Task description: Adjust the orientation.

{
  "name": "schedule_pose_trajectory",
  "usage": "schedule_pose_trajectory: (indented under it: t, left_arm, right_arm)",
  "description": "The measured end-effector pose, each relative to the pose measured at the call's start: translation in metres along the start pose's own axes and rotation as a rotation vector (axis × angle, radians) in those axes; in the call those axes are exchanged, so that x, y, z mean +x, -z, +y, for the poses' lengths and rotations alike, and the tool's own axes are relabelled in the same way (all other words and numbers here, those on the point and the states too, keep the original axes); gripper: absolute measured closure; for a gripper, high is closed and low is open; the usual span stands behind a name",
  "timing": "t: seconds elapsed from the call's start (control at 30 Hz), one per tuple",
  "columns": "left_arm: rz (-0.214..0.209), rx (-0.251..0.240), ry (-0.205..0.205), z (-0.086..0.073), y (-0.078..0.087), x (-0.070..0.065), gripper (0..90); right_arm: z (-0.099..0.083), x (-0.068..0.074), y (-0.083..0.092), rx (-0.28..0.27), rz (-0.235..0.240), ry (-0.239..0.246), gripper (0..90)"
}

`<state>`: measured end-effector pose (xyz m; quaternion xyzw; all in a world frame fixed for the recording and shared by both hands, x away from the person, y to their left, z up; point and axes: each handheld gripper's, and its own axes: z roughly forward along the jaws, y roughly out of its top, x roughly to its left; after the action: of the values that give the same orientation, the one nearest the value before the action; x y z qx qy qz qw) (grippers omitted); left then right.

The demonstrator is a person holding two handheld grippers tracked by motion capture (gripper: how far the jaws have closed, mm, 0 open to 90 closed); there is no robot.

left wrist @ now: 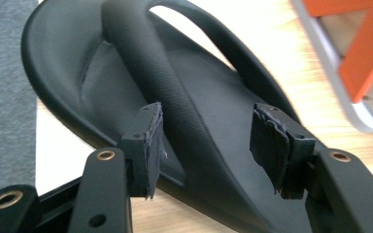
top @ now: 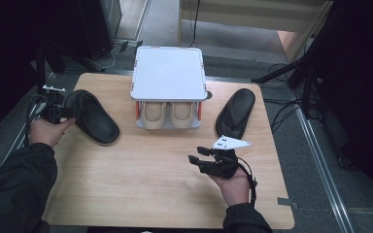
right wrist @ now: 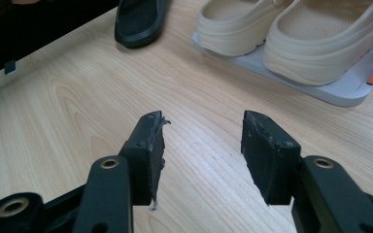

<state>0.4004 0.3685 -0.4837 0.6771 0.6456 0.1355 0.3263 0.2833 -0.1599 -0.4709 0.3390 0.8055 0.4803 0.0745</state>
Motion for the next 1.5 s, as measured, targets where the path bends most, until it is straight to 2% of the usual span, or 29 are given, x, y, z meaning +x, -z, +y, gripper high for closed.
schedule_pose_trajectory:
  t: [0.1,0.17,0.4,0.63,0.83,1.0,1.5]
  left_arm:
    - [0.012,0.006,0.019,0.002,-0.006,0.004,46.1]
    - [-0.002,0.004,0.041,0.002,-0.009,0.006,46.2]
    - [0.032,0.007,0.039,0.004,-0.020,0.008,47.8]
    - [0.023,0.037,0.045,0.002,-0.028,0.010,53.1]
    - [0.007,0.023,0.066,0.003,-0.029,0.010,59.2]
    - [0.011,0.024,0.038,0.003,-0.026,0.010,69.5]
    - [0.000,0.043,0.023,0.005,-0.022,0.006,70.9]
  right_arm:
    - [0.000,0.000,0.001,0.000,-0.001,0.001,51.2]
    - [0.000,0.000,0.001,-0.002,-0.002,0.000,51.2]
    - [-0.001,-0.001,0.002,-0.004,-0.008,-0.006,51.2]
    - [-0.001,-0.002,0.002,-0.005,-0.009,-0.004,51.2]
    - [-0.001,-0.002,0.003,-0.005,-0.009,-0.005,51.2]
    - [-0.001,-0.003,0.003,-0.005,-0.012,-0.004,51.2]
    - [-0.001,-0.003,0.003,-0.004,-0.013,-0.005,51.2]
